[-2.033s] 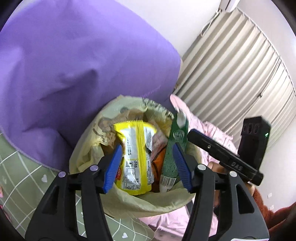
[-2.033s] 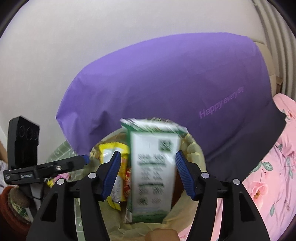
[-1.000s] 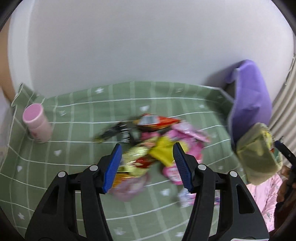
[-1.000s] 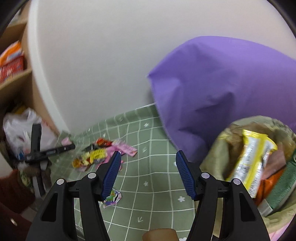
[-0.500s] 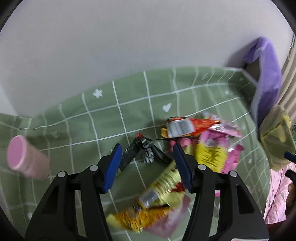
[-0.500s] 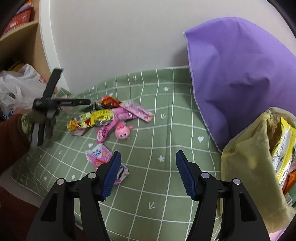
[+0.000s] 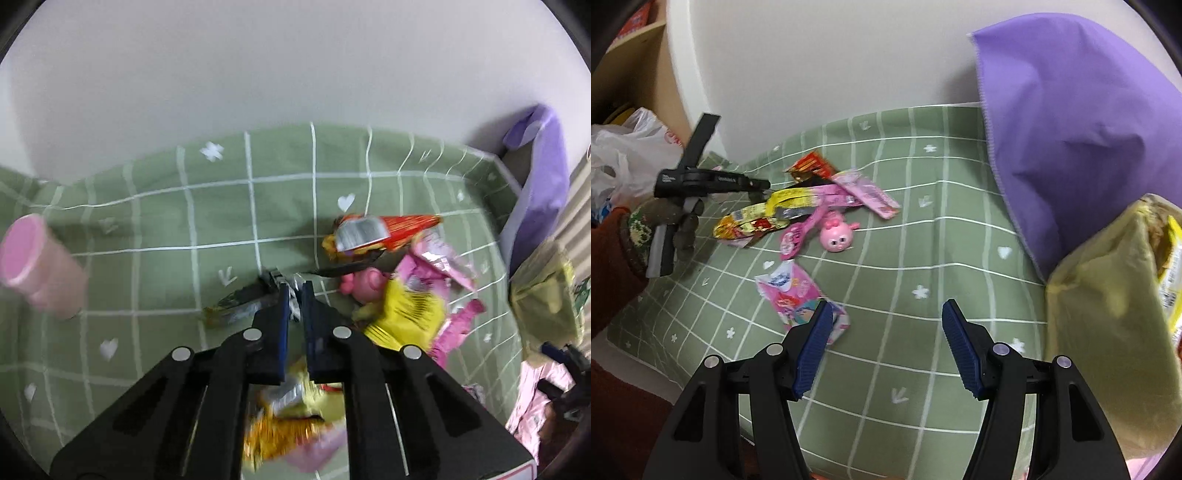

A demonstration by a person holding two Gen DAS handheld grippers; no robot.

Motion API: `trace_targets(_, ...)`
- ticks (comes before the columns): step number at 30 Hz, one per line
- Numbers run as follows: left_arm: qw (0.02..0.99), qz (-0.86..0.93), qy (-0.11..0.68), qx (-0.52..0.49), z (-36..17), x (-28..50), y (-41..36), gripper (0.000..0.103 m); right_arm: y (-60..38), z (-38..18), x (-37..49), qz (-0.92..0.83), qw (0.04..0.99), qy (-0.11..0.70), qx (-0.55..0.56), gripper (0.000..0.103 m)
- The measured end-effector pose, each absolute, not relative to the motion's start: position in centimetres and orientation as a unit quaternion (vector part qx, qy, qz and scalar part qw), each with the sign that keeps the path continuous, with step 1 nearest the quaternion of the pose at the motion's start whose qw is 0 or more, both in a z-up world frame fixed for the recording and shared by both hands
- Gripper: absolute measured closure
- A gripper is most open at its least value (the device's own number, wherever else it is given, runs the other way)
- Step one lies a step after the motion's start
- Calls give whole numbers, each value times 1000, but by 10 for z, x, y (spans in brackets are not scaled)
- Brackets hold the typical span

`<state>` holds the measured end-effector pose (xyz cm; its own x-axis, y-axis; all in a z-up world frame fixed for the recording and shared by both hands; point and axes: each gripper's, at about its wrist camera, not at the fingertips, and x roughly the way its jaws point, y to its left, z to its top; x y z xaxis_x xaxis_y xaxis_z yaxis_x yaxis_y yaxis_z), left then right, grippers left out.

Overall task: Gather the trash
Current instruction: 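Grasp a dark candy wrapper with the left tool while the right tool grasps a pink juice pouch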

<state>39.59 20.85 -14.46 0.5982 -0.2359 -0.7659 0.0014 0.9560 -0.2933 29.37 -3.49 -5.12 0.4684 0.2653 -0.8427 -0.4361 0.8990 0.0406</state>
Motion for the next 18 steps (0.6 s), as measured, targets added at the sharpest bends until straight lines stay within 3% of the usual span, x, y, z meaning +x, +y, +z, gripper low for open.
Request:
trace_targets(9,900,-69,398,-162,-89,333,212,94,-1,-64,298,267,831,478,-94,44)
trace_targets(10,903,-71,395,-152,-88,332,208,86,3,-64,301,271,830,478,-95,44)
trace_targets(11,907,-74,390,-141,-87,333,206,68,8,-64,303,276,830,476,-97,44)
trace_targets(13,912,-89,387,-106,-92,342,196,51,15,-60,303,284,831,467,-106,44)
trace_targets(18,893,-81,439,-62,-135,394,191,51,14,-56,294,277,833,461,-130,45)
